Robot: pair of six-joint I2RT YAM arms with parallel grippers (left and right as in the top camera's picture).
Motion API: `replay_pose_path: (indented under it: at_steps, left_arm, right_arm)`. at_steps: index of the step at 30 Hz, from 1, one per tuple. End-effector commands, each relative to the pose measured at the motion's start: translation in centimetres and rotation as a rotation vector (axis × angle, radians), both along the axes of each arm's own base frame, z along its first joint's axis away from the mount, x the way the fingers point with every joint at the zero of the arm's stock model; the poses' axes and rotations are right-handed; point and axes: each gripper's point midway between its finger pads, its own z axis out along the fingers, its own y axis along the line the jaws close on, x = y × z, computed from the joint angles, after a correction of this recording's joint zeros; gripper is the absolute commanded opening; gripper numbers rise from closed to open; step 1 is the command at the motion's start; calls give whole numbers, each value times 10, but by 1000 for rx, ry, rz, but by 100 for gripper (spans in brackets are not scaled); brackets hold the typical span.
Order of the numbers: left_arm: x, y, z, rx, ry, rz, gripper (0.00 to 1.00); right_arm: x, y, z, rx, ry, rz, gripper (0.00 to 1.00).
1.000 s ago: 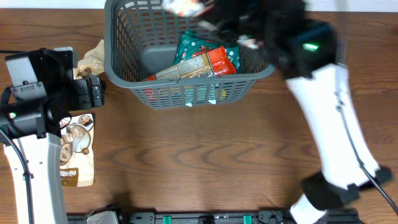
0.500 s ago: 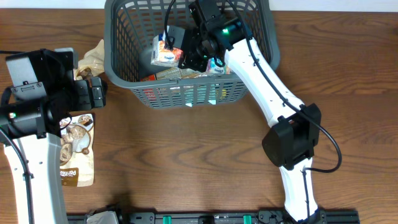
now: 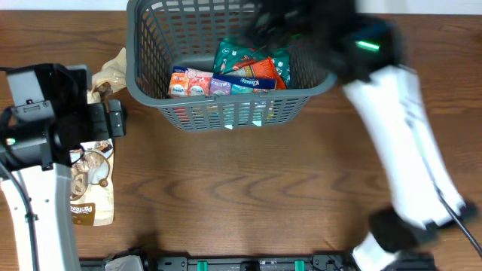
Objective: Pack container
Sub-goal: 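Carry the tissue packs into the basket and open the right gripper, then grasp the crumpled white paper bag with the left gripper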
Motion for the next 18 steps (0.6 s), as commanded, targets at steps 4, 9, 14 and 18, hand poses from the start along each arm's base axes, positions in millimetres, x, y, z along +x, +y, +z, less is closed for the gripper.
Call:
replay_pose_path:
  at_steps: [4, 9, 14, 18]
  left_arm:
    - [1, 24, 100, 138, -191, 97, 99]
    - [19, 29, 132, 240, -174, -30, 99]
    - [57, 38, 114, 327, -88, -171, 99]
    - [89, 48, 74, 334, 16, -238, 99]
  right_arm:
    - [-9, -134, 36, 137, 36, -481, 99]
    - [-9, -228, 5, 162, 156, -814, 99]
    - [-4, -301, -27, 200, 252, -1017, 99]
    - [-3, -343, -55, 236, 336, -1144, 99]
